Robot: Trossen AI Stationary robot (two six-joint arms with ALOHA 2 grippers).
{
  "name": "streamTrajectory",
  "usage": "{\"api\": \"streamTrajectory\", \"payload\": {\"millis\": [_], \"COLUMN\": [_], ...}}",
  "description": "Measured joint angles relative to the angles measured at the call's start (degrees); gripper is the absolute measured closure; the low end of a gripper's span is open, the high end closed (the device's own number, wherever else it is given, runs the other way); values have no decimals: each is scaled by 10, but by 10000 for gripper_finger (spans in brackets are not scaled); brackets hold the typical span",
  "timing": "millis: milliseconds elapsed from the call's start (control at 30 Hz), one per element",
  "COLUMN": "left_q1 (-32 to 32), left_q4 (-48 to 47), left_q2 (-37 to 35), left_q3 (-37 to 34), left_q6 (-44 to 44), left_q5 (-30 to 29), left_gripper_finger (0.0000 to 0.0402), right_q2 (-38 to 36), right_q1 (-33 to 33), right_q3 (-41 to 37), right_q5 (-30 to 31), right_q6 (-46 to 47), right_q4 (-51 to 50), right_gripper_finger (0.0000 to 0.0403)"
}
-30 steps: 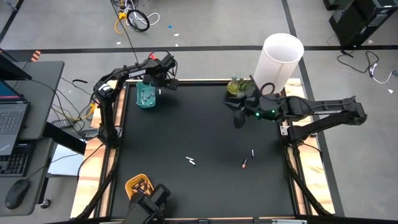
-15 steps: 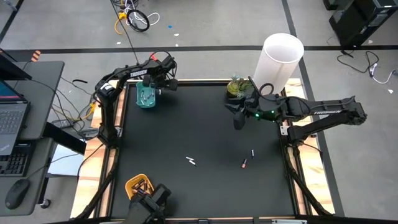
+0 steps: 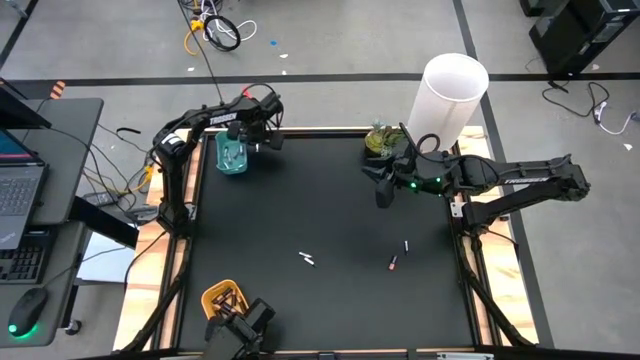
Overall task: Sort batteries
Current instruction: Put the silver battery into the blue bin
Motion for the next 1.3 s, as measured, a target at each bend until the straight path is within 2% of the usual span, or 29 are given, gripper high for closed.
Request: {"api": "streamTrajectory", "payload": {"millis": [867, 1133, 1300], "left_q1": [4, 4, 4], "left_q4": [11, 7, 9], "left_q2": [1, 1, 1], "left_q3": [0, 0, 0], "left_q6": [15, 25, 24], "left_q5": [2, 35, 24], "left_gripper_finger": [227, 227, 227], "right_q2": [0, 0, 0], "right_q1": [9, 9, 9], "right_q3": [-1, -1, -1], "right_q5": [0, 0, 0], "right_q6": [3, 4, 1], "right_q4": [9, 9, 9], "right_gripper_finger": [275, 275, 275]}}
